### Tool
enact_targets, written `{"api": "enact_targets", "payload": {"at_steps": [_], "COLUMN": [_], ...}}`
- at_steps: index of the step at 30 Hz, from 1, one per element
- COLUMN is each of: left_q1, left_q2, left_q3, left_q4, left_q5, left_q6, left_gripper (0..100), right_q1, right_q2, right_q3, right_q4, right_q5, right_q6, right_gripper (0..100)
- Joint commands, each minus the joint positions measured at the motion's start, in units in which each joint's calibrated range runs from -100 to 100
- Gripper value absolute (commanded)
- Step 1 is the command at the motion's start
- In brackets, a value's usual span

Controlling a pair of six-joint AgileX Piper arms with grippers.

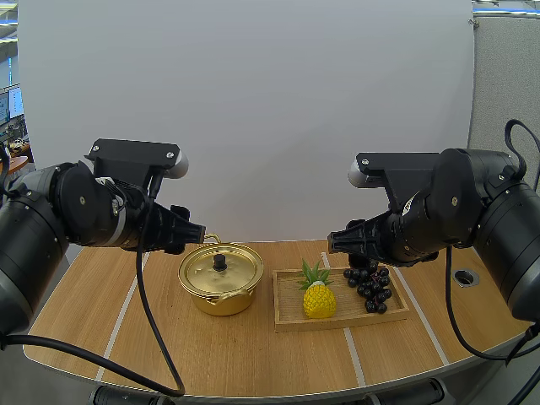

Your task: Open the pot, put the grape inside, and close it

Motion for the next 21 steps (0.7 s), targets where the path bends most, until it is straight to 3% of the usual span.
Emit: {"api": "enact_targets", "payload": {"at_steps": [1, 11, 21], "left_q1": [-0.13, -0.13, -0.21], "left_q2": [0.77, 11.84, 29.05], "left_q3": [-0.32, -0.32, -9.14], "left_q4": [-0.65, -13.44, -16.33], "left_q5": [-2.18, -3.77, -0.74], "left_q6": [6.09, 24.98, 30.48], "left_gripper": [100, 100, 100], "right_q1": [-0.22, -0.22, -0.22], "right_q2": [-0.1, -0.1, -0.1], "right_q3": [-0.45, -0.45, -0.45], "right_q4": [0.0, 0.0, 0.0], "right_q5": [0.28, 0.28, 0.28], "right_q6": [0.0, 0.0, 0.0], "right_gripper": [100, 100, 100]}}
